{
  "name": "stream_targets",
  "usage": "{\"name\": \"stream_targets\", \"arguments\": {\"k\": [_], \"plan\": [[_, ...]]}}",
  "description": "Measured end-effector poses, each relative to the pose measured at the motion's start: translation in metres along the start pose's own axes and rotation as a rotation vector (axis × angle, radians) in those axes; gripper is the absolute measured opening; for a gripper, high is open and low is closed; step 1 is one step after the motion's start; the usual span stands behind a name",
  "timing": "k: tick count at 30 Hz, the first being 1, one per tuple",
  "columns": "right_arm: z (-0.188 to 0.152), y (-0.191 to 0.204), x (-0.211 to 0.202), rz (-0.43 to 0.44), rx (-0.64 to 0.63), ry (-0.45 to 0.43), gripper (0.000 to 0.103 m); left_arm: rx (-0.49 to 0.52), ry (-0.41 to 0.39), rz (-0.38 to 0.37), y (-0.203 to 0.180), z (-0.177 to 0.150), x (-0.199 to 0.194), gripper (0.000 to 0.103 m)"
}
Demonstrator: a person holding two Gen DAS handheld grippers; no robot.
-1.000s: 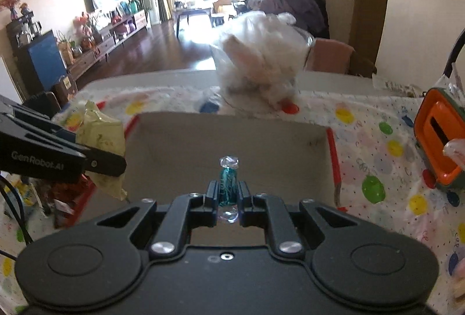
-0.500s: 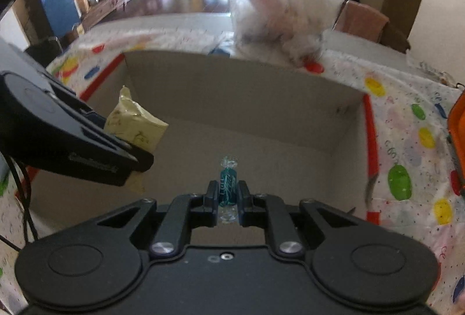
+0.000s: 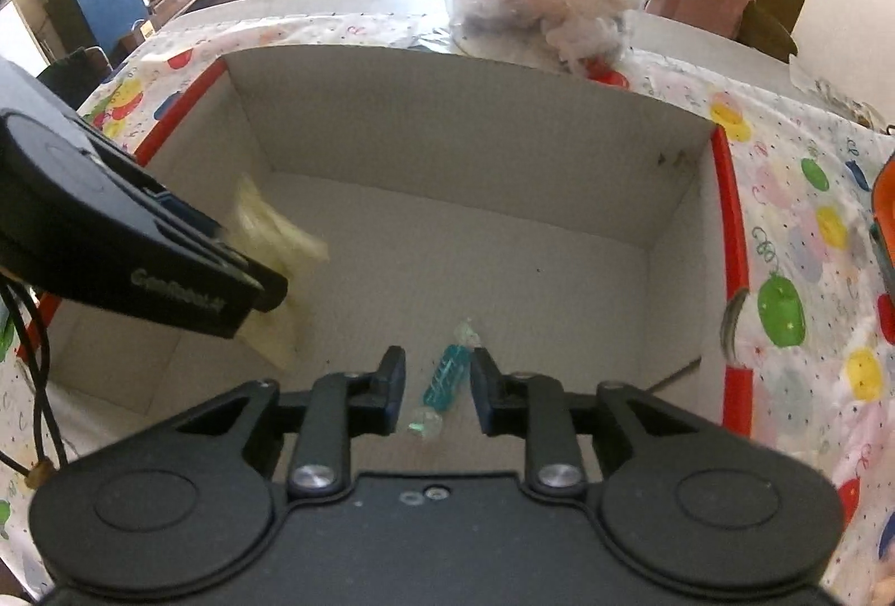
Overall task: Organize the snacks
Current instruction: 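Carry both snacks over the cardboard box and open both tools to drop them, then move both open tools back to the snack pile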
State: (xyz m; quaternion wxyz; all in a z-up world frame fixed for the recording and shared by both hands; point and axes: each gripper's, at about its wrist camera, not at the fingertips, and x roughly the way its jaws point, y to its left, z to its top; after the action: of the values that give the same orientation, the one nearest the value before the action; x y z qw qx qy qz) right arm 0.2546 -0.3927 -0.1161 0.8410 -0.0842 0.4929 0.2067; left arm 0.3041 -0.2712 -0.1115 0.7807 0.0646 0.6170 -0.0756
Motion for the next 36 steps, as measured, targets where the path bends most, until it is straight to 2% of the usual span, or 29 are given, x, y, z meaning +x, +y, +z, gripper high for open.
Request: {"name": "stream_targets", "arguments": {"k": [8,10,12,15,22,26,32,36], "plan": [[-0.002,0.012,-0.025,-0.038,-0.031,-0.036,0.045,-0.029,-0.088,-0.009,0.003,-0.019,-0.029,0.048],[-0.002,0.016,-0.033,-0.036,-0.039,-0.052,0.052,-0.043,-0.118,-0.014,0.007,-0.026,-0.039,0.048],[-0.002,0.021,-0.043,-0.031,-0.051,-0.078,0.065,-0.059,-0.153,-0.015,0.012,-0.034,-0.05,0.051],[-0.001,0.029,-0.058,-0.018,-0.072,-0.118,0.069,-0.083,-0.212,-0.012,0.02,-0.048,-0.068,0.056],[0.006,0.048,-0.085,0.015,-0.104,-0.189,0.081,-0.139,-0.327,0.016,0.037,-0.079,-0.101,0.057],[0.011,0.062,-0.097,0.032,-0.121,-0.227,0.086,-0.174,-0.398,0.041,0.051,-0.101,-0.119,0.063],[0.017,0.094,-0.108,0.053,-0.148,-0.284,0.096,-0.231,-0.5,0.082,0.08,-0.134,-0.143,0.067],[0.022,0.119,-0.11,0.067,-0.161,-0.305,0.098,-0.268,-0.544,0.111,0.103,-0.155,-0.154,0.069]]}}
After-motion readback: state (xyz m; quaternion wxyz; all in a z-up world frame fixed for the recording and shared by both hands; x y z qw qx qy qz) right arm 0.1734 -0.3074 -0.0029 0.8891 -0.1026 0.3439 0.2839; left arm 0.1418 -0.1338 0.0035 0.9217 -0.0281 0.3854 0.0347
